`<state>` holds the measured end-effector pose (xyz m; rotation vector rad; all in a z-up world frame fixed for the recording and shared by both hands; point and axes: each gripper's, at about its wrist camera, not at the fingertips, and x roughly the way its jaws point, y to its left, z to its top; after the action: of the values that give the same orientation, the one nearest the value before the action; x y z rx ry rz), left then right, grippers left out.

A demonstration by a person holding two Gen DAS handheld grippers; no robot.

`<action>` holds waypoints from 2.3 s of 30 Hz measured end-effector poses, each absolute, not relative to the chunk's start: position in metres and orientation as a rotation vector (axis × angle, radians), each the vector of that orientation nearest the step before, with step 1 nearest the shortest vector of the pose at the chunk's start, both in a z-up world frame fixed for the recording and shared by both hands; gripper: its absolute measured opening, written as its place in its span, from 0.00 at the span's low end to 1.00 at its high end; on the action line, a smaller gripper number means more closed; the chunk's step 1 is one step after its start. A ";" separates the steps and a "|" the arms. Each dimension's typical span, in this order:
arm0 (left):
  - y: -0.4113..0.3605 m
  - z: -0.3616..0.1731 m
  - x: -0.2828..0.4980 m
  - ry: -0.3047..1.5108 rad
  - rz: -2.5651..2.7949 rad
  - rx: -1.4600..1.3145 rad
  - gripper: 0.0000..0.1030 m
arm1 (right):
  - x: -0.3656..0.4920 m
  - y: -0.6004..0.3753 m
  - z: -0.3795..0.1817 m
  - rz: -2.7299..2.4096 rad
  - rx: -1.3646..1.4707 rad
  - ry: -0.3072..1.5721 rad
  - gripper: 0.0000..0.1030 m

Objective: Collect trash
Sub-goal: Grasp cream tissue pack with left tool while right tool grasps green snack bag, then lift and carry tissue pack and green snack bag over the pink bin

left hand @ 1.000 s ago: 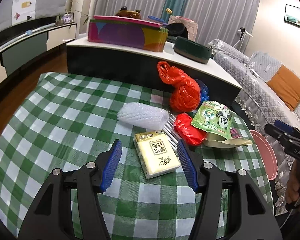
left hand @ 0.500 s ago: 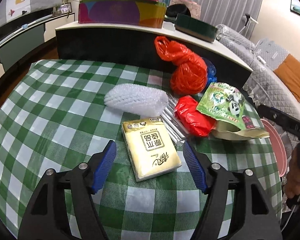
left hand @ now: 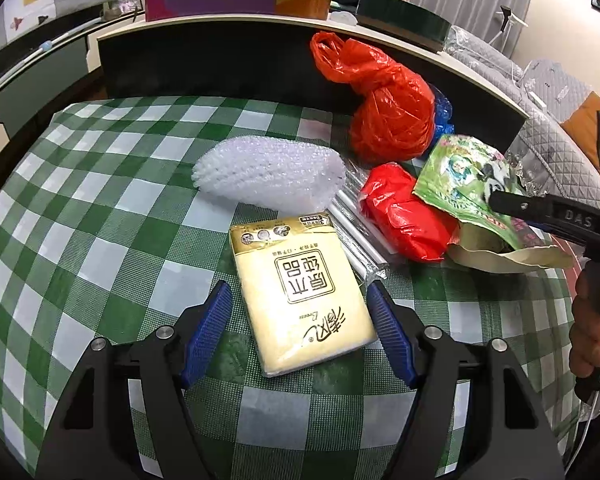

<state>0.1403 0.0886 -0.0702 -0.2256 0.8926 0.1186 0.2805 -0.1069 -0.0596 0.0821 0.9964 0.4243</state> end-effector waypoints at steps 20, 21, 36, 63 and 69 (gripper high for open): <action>0.079 -0.047 0.130 0.822 0.102 -0.194 0.51 | 0.241 -0.114 -0.002 0.519 0.020 0.791 0.01; 0.077 -0.046 0.129 0.817 0.101 -0.192 0.51 | 0.238 -0.116 0.003 0.512 0.015 0.779 0.01; 0.044 -0.016 0.109 0.728 0.045 -0.142 0.51 | 0.179 -0.159 0.048 0.427 -0.039 0.642 0.00; -0.034 0.008 0.096 0.647 -0.065 -0.079 0.51 | 0.129 -0.260 0.065 0.212 -0.005 0.576 0.01; -0.055 0.008 0.100 0.636 -0.105 -0.068 0.51 | 0.125 -0.279 0.065 0.177 0.003 0.577 0.00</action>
<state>0.0999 -0.0548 0.0081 -0.0680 0.6357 -0.1047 0.1255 -0.2787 0.0650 0.0026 0.5772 0.1775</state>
